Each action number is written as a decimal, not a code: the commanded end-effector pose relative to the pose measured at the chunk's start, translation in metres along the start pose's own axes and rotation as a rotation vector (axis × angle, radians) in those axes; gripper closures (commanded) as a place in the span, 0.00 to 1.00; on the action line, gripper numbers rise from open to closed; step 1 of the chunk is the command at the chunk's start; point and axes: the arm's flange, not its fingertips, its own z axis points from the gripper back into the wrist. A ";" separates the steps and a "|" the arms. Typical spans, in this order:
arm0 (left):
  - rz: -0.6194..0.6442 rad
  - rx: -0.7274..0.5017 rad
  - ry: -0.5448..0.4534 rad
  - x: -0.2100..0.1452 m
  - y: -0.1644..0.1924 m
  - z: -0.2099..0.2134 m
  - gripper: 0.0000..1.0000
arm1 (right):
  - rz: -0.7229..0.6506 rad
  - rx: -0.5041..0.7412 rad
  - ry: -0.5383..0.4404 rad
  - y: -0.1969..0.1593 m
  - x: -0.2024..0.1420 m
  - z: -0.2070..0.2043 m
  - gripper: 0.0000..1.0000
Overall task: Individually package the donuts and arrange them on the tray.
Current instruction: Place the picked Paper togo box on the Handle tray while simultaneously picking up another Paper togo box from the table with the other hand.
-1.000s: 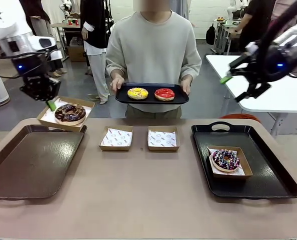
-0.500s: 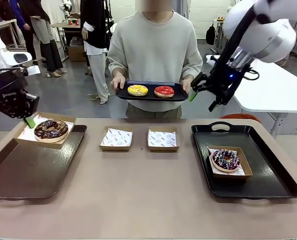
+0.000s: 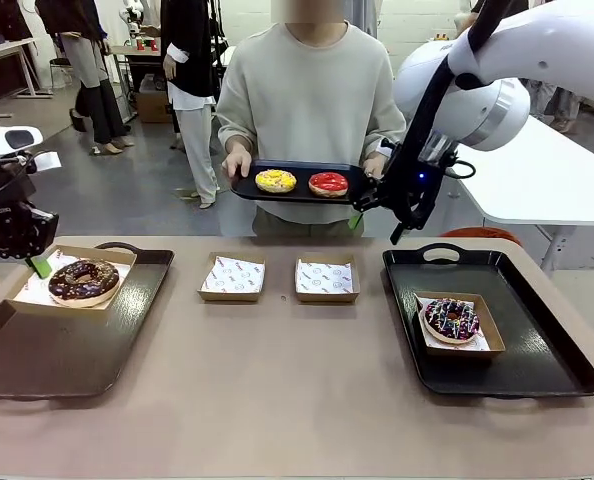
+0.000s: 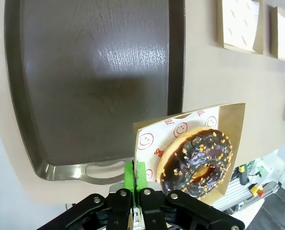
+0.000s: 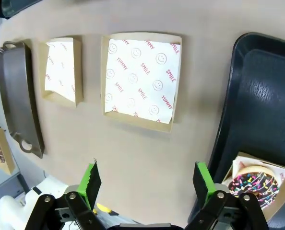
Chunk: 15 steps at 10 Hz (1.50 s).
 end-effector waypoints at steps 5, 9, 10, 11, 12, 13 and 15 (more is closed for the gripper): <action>0.000 0.000 0.000 0.000 0.000 0.000 0.99 | -0.003 0.000 -0.003 -0.002 0.001 0.001 0.00; -0.001 0.005 0.005 0.000 0.001 -0.002 0.99 | -0.003 0.000 -0.001 -0.002 0.000 0.001 0.00; -0.025 0.040 0.024 0.004 0.001 -0.010 0.99 | -0.023 -0.092 -0.020 0.005 0.003 -0.006 0.00; -0.042 0.072 0.040 0.003 0.005 -0.018 0.99 | -0.011 -0.171 -0.038 0.013 0.006 -0.013 0.00; -0.045 0.113 0.049 -0.003 0.009 -0.026 0.99 | -0.015 -0.233 -0.067 0.021 0.011 -0.021 0.00; -0.033 0.142 0.039 -0.011 0.009 -0.033 0.99 | -0.010 -0.280 -0.077 0.028 0.017 -0.034 0.00; -0.026 0.166 0.002 -0.024 0.007 -0.042 0.99 | -0.004 -0.330 -0.098 0.036 0.028 -0.056 0.00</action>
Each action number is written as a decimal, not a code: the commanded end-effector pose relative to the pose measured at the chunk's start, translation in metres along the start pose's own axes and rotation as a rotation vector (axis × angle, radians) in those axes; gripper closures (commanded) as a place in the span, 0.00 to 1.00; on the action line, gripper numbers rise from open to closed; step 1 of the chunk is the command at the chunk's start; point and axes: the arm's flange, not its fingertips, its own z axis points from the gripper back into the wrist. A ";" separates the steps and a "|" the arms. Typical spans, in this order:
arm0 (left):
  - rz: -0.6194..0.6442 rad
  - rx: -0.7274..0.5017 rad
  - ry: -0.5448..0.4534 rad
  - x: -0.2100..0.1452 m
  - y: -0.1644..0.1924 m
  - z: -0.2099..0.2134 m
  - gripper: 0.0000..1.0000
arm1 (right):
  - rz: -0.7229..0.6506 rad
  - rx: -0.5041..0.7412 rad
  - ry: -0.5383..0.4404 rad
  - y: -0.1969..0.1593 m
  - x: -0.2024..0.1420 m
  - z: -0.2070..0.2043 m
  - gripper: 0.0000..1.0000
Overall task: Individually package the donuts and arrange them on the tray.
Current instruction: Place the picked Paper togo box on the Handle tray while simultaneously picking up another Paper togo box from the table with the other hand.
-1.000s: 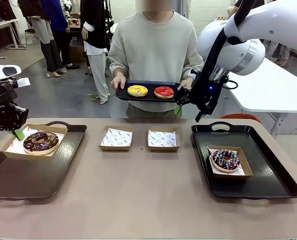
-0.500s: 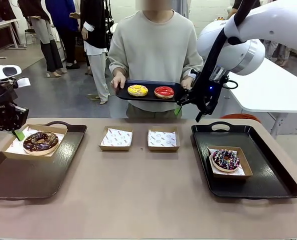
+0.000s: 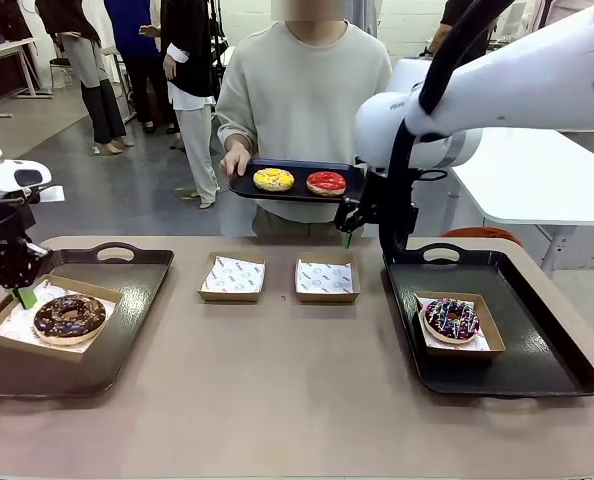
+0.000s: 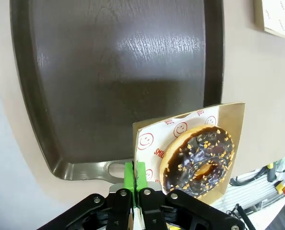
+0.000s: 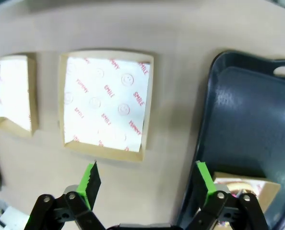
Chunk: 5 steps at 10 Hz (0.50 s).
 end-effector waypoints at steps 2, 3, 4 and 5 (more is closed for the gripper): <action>0.030 0.011 -0.072 -0.019 -0.003 -0.008 0.99 | -0.036 -0.056 -0.026 0.015 0.023 -0.028 0.00; 0.036 0.005 -0.075 -0.019 -0.002 -0.011 0.99 | -0.047 -0.065 -0.025 0.017 0.023 -0.038 0.00; 0.034 0.002 -0.063 -0.018 -0.001 -0.015 0.99 | -0.051 -0.075 -0.031 0.018 0.021 -0.046 0.00; 0.031 0.006 -0.058 -0.017 0.000 -0.019 0.99 | -0.062 -0.074 -0.033 0.017 0.019 -0.054 0.00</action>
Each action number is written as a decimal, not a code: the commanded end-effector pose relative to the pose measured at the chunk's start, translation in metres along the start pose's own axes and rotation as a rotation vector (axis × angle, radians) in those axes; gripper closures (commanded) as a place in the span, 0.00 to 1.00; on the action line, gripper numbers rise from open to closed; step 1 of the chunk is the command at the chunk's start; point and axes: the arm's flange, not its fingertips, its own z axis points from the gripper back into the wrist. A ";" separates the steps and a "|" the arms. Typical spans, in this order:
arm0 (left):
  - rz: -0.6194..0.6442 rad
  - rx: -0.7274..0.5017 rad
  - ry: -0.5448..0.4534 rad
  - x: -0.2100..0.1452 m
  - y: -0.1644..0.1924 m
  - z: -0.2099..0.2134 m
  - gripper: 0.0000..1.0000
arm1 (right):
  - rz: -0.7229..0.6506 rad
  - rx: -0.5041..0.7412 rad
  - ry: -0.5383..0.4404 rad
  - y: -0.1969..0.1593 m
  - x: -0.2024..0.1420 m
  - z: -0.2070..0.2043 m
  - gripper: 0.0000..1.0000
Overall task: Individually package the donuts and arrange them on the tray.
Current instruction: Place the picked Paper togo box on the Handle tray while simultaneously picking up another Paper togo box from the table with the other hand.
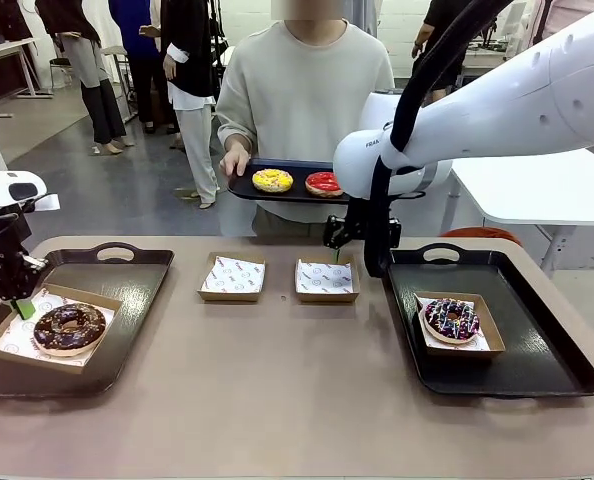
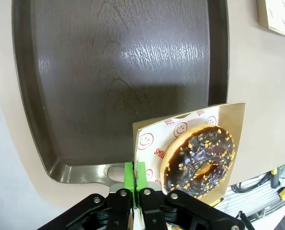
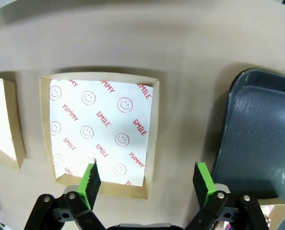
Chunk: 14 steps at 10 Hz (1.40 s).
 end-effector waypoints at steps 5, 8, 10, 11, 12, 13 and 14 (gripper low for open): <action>0.037 -0.022 0.021 0.009 0.002 -0.024 0.99 | -0.047 -0.024 -0.005 0.002 0.001 -0.028 0.00; 0.054 -0.026 0.029 0.011 0.000 -0.033 0.99 | -0.046 -0.023 0.011 0.001 -0.001 -0.033 0.00; 0.080 -0.013 0.013 0.015 -0.002 -0.040 0.99 | -0.050 -0.025 0.018 0.000 -0.003 -0.035 0.00; 0.082 0.007 0.009 0.015 -0.004 -0.042 0.99 | -0.051 -0.024 0.021 0.000 -0.004 -0.035 0.00; 0.081 0.016 0.011 0.016 -0.006 -0.043 0.99 | -0.050 -0.021 0.022 0.000 -0.004 -0.035 0.00; 0.082 0.020 0.013 0.017 -0.007 -0.045 0.99 | -0.048 -0.018 0.022 0.000 -0.004 -0.036 0.00; 0.082 0.027 0.014 0.018 -0.009 -0.046 0.99 | -0.047 -0.017 0.024 -0.001 -0.005 -0.037 0.00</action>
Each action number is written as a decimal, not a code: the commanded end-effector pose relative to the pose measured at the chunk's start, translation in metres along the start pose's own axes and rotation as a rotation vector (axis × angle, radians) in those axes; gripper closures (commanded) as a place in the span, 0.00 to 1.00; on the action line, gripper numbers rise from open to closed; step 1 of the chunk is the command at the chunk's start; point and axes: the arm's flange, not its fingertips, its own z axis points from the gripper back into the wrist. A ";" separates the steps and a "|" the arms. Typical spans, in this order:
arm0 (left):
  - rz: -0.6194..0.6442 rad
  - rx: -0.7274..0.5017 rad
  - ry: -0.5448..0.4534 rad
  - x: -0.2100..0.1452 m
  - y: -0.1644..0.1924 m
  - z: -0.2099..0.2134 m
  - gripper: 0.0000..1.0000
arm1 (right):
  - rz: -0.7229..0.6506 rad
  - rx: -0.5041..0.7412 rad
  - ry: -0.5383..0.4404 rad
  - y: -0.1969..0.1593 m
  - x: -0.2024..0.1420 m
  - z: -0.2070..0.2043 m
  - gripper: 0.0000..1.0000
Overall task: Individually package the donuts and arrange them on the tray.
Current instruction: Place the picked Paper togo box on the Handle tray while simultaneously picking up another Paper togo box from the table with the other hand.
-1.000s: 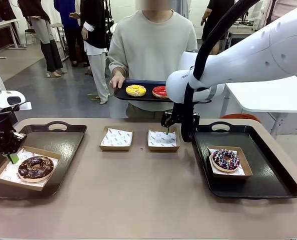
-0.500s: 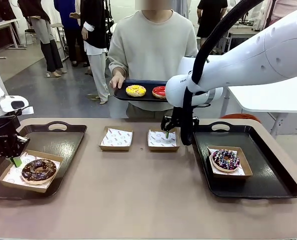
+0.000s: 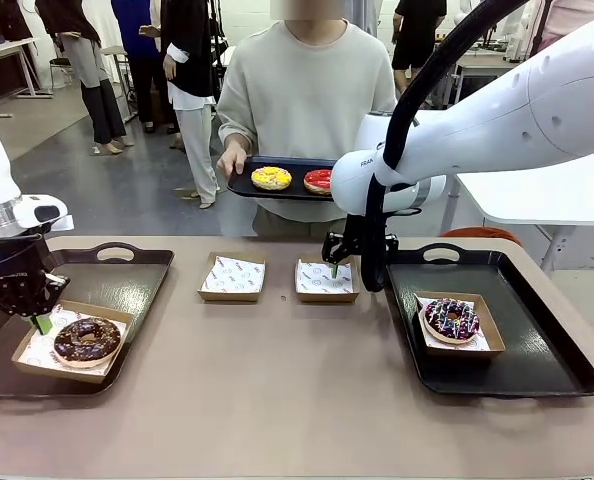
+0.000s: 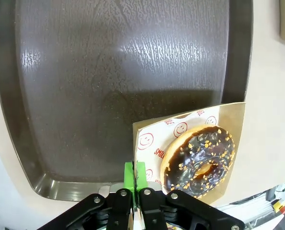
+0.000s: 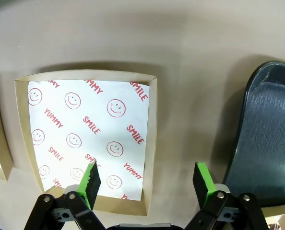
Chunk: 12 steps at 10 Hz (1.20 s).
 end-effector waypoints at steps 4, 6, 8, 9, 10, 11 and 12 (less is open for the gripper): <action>0.015 0.051 -0.001 0.003 -0.006 -0.014 0.99 | -0.025 -0.004 -0.006 -0.001 -0.003 -0.006 0.00; 0.017 0.059 0.001 0.004 -0.006 -0.015 0.99 | -0.024 0.001 -0.008 0.000 -0.004 -0.005 0.00; 0.016 0.060 0.012 0.004 -0.006 -0.019 0.99 | -0.026 0.000 -0.005 -0.001 -0.004 -0.005 0.00; 0.013 0.061 0.011 0.004 -0.006 -0.019 0.99 | -0.020 0.002 -0.002 -0.001 -0.004 -0.005 0.00; 0.010 0.057 0.008 0.003 -0.006 -0.018 0.86 | -0.010 0.004 -0.004 0.000 -0.004 -0.005 0.58; 0.006 0.057 0.010 0.003 -0.006 -0.017 0.49 | -0.015 0.008 -0.004 0.000 -0.004 -0.005 0.59; 0.007 0.057 0.013 0.002 -0.006 -0.017 0.36 | -0.020 0.010 -0.004 0.000 -0.004 -0.005 1.00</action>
